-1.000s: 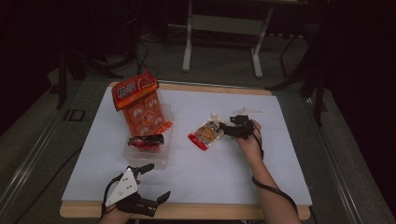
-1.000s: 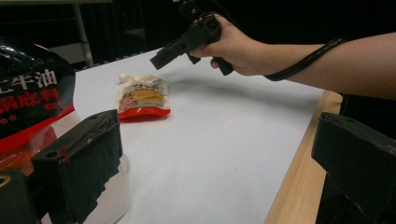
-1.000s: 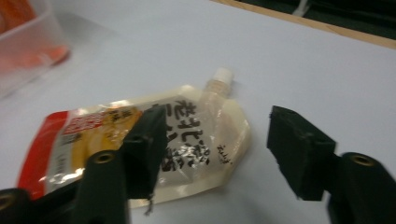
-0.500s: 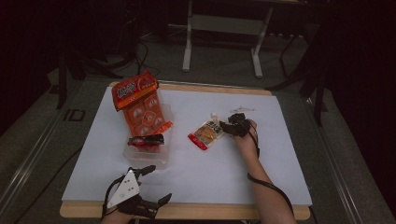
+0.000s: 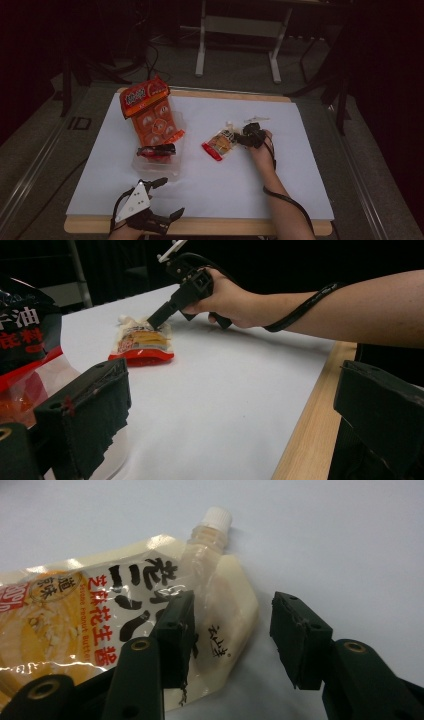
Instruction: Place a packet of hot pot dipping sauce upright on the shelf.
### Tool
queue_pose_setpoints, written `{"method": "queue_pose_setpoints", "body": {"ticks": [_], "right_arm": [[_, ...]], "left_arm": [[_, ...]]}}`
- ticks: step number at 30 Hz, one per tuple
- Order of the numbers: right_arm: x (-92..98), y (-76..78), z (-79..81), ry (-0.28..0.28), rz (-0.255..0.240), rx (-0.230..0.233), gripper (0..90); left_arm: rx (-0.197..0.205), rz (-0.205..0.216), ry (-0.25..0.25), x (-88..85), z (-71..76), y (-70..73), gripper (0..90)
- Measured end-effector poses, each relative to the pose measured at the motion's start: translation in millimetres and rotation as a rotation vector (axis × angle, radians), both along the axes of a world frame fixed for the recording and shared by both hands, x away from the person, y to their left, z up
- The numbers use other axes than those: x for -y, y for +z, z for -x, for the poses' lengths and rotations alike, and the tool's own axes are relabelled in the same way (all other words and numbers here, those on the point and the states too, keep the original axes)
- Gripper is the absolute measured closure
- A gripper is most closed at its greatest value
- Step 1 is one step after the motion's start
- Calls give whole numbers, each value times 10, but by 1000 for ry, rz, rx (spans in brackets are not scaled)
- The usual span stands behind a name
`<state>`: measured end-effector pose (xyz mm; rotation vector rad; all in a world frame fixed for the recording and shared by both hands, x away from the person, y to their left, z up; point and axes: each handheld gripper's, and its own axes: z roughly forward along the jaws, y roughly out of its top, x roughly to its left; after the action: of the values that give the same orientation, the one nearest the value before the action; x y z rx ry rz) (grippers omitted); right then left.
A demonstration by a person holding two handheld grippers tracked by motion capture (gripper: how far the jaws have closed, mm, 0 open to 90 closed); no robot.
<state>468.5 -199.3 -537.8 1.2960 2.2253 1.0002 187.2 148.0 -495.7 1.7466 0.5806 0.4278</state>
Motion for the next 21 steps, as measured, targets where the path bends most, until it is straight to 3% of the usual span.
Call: {"method": "queue_pose_setpoints", "body": {"ticks": [2, 9, 12, 21], "right_arm": [[-1, -2, 4, -1, -3, 1, 553], [-84, 12, 41, 47, -2, -12, 856], [-123, 26, 56, 49, 26, -8, 880], [-96, 156, 142, 53, 0, 20, 892]], "left_arm": [[0, -1, -2, 4, 1, 0, 23], [-1, -3, -4, 10, -2, -4, 23], [-4, -7, -7, 14, -3, -12, 23], [-9, -4, -3, 7, -19, -13, 23]]}}
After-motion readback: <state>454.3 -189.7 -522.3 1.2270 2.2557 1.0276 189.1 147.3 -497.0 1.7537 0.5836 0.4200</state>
